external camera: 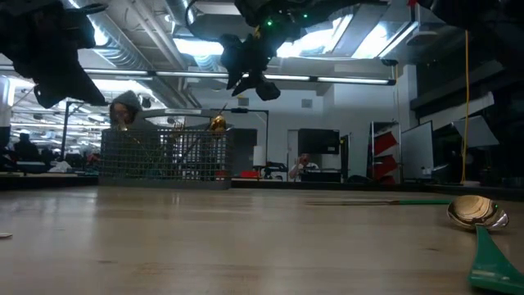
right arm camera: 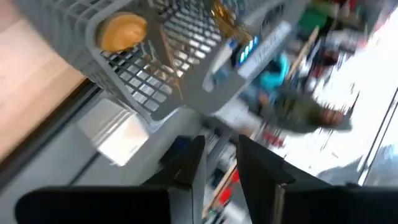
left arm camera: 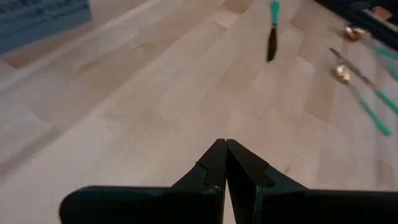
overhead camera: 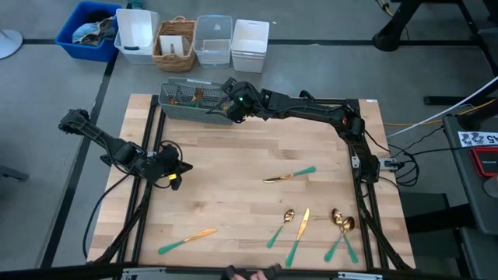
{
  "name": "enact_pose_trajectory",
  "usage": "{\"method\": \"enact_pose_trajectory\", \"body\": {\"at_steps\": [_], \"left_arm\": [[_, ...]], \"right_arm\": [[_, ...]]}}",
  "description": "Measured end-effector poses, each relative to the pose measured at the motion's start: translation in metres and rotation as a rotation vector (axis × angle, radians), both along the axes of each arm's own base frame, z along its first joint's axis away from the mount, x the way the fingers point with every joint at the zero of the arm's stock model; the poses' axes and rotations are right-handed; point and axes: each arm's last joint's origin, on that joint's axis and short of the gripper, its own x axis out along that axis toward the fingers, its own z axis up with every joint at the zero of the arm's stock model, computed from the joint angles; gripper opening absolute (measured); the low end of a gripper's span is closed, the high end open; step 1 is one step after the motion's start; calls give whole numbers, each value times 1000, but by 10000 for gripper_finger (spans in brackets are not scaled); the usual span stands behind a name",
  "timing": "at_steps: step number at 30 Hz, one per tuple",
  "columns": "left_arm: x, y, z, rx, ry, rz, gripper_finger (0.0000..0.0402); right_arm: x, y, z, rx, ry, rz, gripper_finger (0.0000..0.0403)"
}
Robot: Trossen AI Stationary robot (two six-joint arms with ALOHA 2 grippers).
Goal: Sort silverware
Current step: Put the green knife into the gray silverware basket
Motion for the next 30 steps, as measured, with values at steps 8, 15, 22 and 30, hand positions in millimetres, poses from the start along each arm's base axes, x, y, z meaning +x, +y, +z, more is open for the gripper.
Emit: {"method": "enact_pose_trajectory", "body": {"at_steps": [8,15,22,30], "left_arm": [[18,-18,8,-85,-79,-197,4],[40,-57,-3,-136,-74,-454,1],[51,-101,-24,-265,36,-513,1],[63,-158,-17,-301,225,-676,1]], "right_arm": [[4,41,-2,19,-115,-260,92],[-2,93,-19,236,-107,-305,92],[-15,155,-33,527,-66,-365,92],[-29,244,-38,897,-29,-343,92]]}}
